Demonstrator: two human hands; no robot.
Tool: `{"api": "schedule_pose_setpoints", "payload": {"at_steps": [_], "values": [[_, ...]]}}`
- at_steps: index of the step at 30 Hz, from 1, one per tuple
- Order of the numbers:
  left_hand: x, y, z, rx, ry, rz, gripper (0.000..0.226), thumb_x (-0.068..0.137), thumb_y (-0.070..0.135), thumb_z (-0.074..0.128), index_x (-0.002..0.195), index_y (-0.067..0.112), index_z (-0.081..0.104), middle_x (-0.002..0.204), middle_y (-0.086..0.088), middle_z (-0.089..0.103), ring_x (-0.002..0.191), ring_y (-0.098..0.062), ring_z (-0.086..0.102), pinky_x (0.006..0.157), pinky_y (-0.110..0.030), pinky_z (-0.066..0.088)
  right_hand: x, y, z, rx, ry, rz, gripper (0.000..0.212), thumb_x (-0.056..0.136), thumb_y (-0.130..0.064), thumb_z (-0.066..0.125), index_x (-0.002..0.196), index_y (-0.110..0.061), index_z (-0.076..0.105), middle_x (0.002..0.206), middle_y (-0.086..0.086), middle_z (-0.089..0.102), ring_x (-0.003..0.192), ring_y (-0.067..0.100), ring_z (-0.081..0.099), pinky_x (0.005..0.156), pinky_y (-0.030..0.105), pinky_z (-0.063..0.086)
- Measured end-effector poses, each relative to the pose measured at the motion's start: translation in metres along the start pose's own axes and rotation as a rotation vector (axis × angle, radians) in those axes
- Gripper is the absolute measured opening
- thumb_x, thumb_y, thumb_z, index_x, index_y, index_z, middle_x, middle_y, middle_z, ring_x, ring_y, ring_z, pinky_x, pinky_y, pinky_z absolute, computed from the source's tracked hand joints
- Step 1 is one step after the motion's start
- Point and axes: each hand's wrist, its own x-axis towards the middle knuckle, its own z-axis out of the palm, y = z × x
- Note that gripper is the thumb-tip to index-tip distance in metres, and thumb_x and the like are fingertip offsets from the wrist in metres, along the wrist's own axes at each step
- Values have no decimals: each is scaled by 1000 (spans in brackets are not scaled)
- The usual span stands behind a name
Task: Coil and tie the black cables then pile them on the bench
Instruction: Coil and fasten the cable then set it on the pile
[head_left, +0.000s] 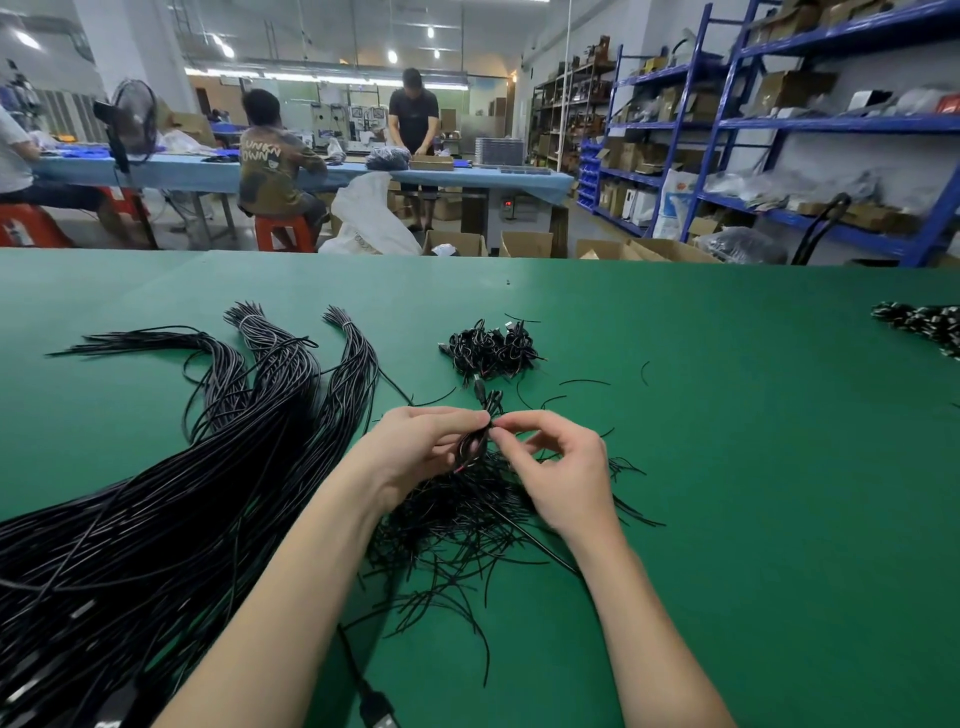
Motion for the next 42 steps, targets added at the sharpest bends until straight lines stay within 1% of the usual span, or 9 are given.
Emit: {"api": "schedule_pose_setpoints", "payload": {"at_steps": [5,10,12,15,17,21,27,37,42], "values": [[-1,-3,2,83,56,68,14,84,14,78,97,8,78,76,-1,76,59,-5,66,57,-15,50,-3,-1,6,-148,81,-142,15,88,-48,70,85,-34,74,77,-17,68,65,11,60,58,9,39],[1,-5,12,154,117,211,10,81,19,82,91,17,80,65,11,69,55,0,56,56,-13,44,-4,-4,15,-259,255,-222,11,93,-24,69,84,-19,71,74,-14,63,55,12,53,54,18,41],[0,-6,15,216,127,306,10,81,19,83,90,20,79,75,9,75,63,3,62,57,-11,45,-1,-7,19,-102,297,16,13,93,-17,71,80,-16,71,62,-14,61,51,7,49,51,15,40],[1,-8,15,354,173,371,9,81,22,84,89,24,79,79,8,78,69,2,68,63,-8,47,6,-17,16,727,92,764,13,97,-15,65,86,-12,69,59,-9,61,48,3,41,37,13,29],[1,-9,14,335,203,315,8,80,22,84,87,22,79,76,8,77,65,2,68,60,-8,47,9,-15,8,916,-26,933,10,98,-14,64,89,-10,68,62,-5,63,45,2,38,34,12,25],[-1,-3,10,-6,92,55,16,83,12,78,98,7,77,81,-3,76,64,-8,66,60,-16,53,10,-13,-1,473,-101,563,9,96,-16,69,99,-21,77,87,-4,76,54,4,53,45,16,40],[-5,3,5,-80,-31,-90,12,86,16,73,97,13,74,77,2,72,58,-4,62,53,-15,47,9,-10,-19,311,-254,245,25,90,-7,76,101,-29,79,97,-2,78,63,9,61,52,20,48],[-3,0,2,-100,-105,6,23,67,16,82,89,9,81,89,-7,76,67,-9,68,63,-17,54,12,-12,-20,245,-165,287,9,75,-26,89,78,-22,82,60,-4,67,51,10,53,47,18,38],[-2,-3,10,81,15,264,22,71,23,85,92,21,80,96,1,79,86,-1,71,72,-16,49,10,-14,-4,1002,-174,844,8,67,-15,83,68,-10,77,68,0,62,47,3,47,34,11,31]]}}
